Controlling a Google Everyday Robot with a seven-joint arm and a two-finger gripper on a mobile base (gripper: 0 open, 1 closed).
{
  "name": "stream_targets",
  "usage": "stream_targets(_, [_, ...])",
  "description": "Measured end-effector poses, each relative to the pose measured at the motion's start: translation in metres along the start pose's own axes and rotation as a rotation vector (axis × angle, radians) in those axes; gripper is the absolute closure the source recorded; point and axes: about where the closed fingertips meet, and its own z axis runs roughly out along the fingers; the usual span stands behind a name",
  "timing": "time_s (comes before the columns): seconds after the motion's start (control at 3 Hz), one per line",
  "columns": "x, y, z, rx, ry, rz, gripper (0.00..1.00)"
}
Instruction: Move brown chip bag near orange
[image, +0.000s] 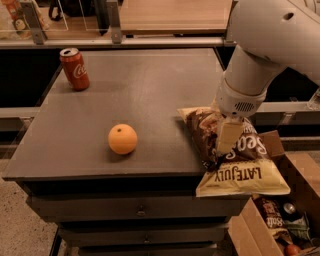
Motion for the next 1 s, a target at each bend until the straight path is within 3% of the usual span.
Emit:
stream_targets(0.33, [0.000,0.000,0.000,0.000,0.000,0.000,1.00])
stream_targets(1.0, [-0.006,-0.005,-0.045,0.057,-0.088,-0.006,1.00])
